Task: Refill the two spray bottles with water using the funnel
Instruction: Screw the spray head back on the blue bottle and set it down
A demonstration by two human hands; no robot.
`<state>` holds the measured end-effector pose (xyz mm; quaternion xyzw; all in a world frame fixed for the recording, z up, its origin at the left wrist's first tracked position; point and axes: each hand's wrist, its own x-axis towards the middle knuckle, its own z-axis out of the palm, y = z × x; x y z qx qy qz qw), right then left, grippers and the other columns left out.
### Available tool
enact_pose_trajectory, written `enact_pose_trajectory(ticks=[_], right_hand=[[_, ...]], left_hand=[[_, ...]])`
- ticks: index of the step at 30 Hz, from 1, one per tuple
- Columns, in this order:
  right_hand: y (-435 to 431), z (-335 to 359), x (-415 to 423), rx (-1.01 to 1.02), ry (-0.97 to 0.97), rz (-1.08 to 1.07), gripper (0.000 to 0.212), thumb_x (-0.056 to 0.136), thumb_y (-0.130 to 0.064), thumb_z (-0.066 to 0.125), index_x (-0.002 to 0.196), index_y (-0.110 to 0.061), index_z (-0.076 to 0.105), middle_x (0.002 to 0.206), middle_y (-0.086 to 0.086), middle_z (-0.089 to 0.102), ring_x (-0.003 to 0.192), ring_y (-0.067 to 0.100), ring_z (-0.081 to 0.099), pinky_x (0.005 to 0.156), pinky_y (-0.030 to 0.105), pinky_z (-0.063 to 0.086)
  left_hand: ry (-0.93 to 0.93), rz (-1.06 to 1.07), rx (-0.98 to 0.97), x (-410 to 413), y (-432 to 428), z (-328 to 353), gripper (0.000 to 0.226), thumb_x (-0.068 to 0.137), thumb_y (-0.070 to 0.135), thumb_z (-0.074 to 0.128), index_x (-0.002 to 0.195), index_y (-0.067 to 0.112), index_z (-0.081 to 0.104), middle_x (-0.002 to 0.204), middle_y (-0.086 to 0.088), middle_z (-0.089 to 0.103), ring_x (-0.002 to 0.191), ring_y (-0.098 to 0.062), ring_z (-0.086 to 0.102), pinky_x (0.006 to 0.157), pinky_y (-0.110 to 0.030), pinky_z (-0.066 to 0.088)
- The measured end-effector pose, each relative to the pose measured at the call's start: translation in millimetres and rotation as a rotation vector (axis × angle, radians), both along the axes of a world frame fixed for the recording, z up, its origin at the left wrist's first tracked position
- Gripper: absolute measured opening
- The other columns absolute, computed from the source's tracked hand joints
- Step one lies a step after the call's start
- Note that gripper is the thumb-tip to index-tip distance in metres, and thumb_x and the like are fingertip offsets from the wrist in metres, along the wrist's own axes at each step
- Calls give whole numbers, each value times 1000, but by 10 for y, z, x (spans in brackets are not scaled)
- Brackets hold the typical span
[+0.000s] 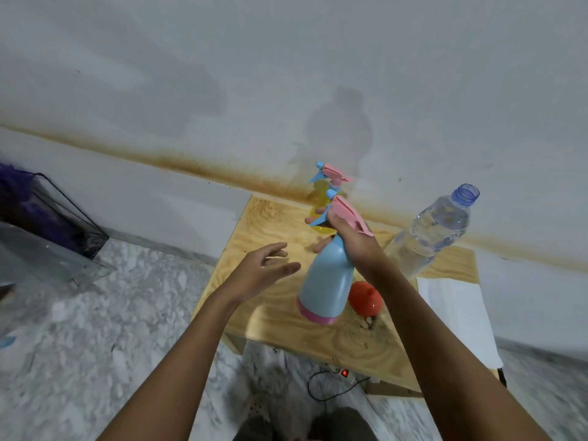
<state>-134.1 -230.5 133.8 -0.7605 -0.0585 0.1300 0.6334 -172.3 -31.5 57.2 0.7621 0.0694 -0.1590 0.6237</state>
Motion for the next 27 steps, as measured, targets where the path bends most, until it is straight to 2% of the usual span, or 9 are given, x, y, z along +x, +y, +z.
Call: enact_pose_trajectory(ticks=[3,5,7,10,12,14,19,23,27], right_hand=[[-55,-129,64,-84,63,45,30,103,-32,48,116,-12,66,113,7,73,62,27,69,67,22,54],[-86,-223,107,-141,110,93,27,101,-28,52,105,-6,68,112,10,72,63,33,70,66,27,55],[-109,-324,163,-213,145,135,27,99,-30,54,97,-7,69,111,6,71,66,36,73,76,37,54],[-124,-477,272,-243,206,136,25,96,-32,58,101,-11,70,107,5,72,64,32,73,82,49,56],[-120,-560,357,-260,259,125,25,94,-31,60,109,-14,68,103,8,72,73,35,73,79,54,59],[-113,-644,440,-281,329,121,24,93,-29,61,110,-13,68,102,11,71,86,38,72,74,52,61],[-61,-795,572,-346,407,192,11,94,-29,60,100,-21,67,109,16,68,100,34,69,73,55,61],[-48,-852,661,-328,445,246,11,98,-28,58,109,-27,60,111,15,65,98,30,67,66,44,61],[-59,-843,743,-354,458,312,26,100,-31,55,125,-25,58,113,12,63,86,19,64,60,36,59]], left_hand=[[31,165,185,80,-64,-267,67,80,40,79,139,20,54,124,2,61,115,-17,59,88,-28,50],[39,191,274,128,-127,-458,70,82,39,78,141,15,51,132,-4,59,120,-21,57,94,-29,46],[48,181,362,167,-179,-634,74,82,42,77,144,13,47,140,-7,54,128,-22,52,101,-30,42],[92,160,465,224,-231,-838,82,83,50,73,149,16,39,150,-7,43,137,-22,43,108,-33,37],[128,154,533,259,-257,-934,85,82,55,70,151,19,36,152,-7,39,139,-24,40,109,-37,39],[138,138,632,287,-259,-1012,86,81,58,69,150,19,37,150,-7,39,138,-28,40,108,-42,41],[149,30,855,288,-276,-1175,71,73,66,69,119,15,50,137,-9,38,127,-34,36,100,-52,41],[137,39,904,277,-332,-1229,66,72,61,73,115,15,51,139,-7,33,127,-32,32,103,-51,38],[131,42,900,287,-329,-1245,67,72,59,75,116,14,51,139,-7,34,127,-32,32,104,-51,38]])
